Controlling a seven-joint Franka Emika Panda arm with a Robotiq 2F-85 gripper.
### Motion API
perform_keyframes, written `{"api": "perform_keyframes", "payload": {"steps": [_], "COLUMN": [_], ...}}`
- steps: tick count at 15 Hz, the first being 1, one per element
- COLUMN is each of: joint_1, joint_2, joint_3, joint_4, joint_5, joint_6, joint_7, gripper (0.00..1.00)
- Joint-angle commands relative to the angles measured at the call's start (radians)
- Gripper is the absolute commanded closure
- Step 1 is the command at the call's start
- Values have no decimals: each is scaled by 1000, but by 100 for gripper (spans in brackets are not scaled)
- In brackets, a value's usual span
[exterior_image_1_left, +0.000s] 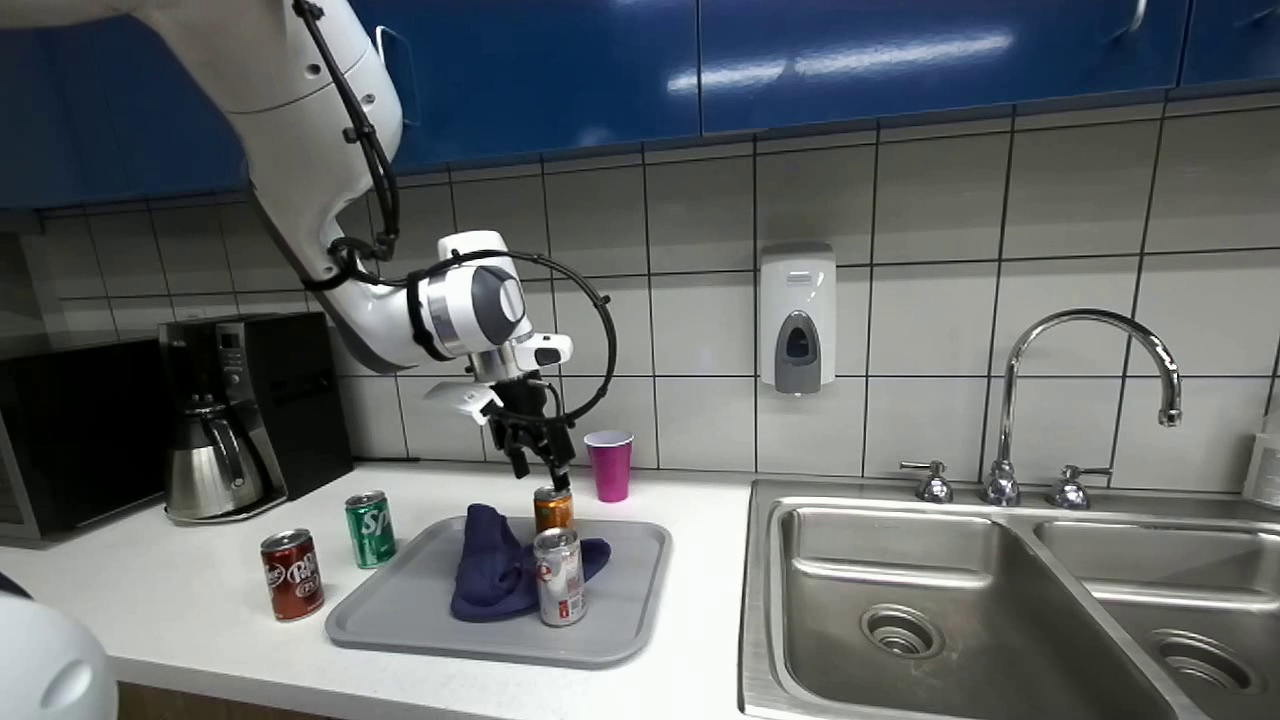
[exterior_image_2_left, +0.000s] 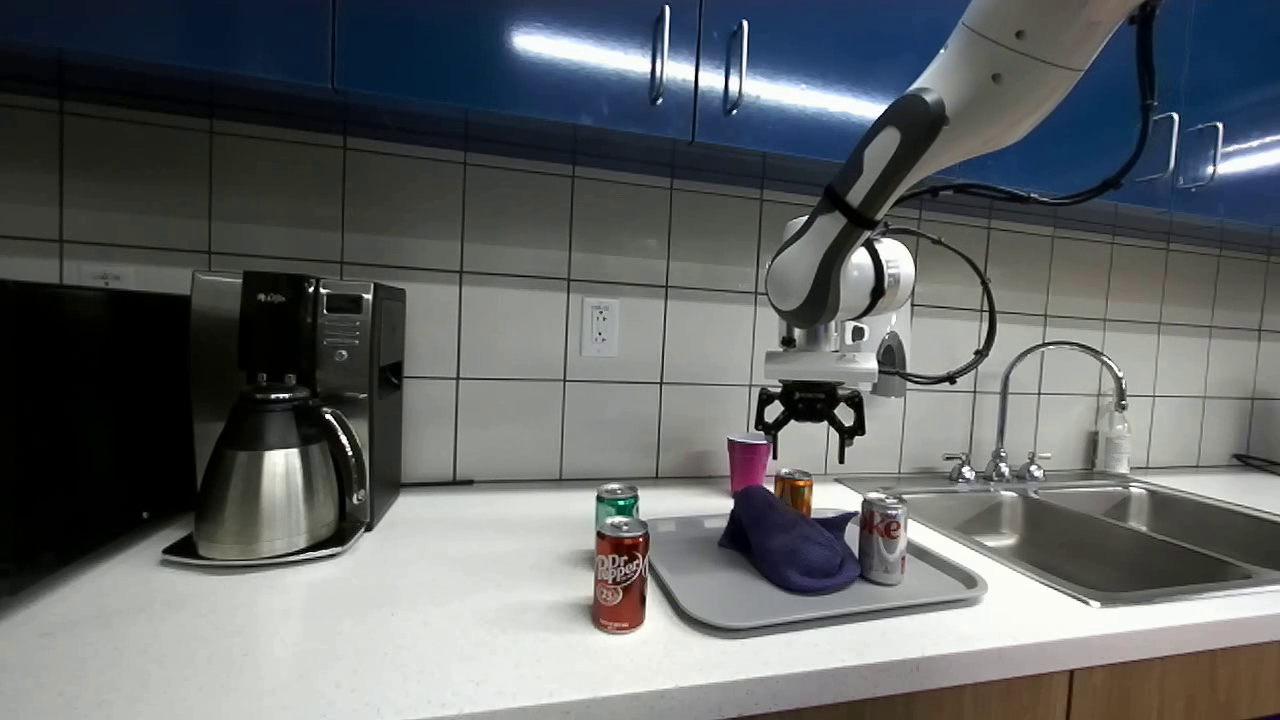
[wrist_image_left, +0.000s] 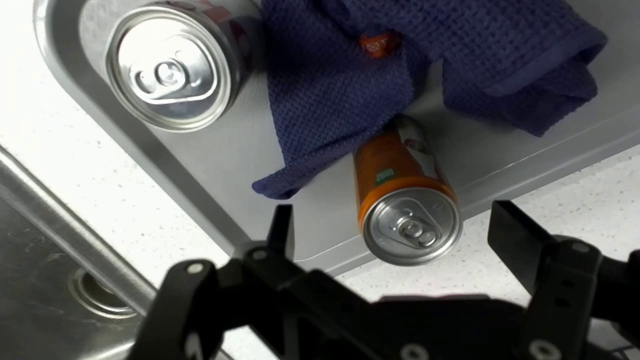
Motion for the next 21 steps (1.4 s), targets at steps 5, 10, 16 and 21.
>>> {"api": "perform_keyframes", "payload": {"steps": [5,10,16,21], "joint_1": [11,17,21,21], "joint_2": [85,131,175,198], "joint_3": [-7,-10,-12,-14], "joint_4": [110,156,198,216], "joint_5": [-15,-7,2,9], "joint_6": [-56,-76,-94,-106], "joint_7": [30,31,27,24], "gripper": [0,0,0,0]}}
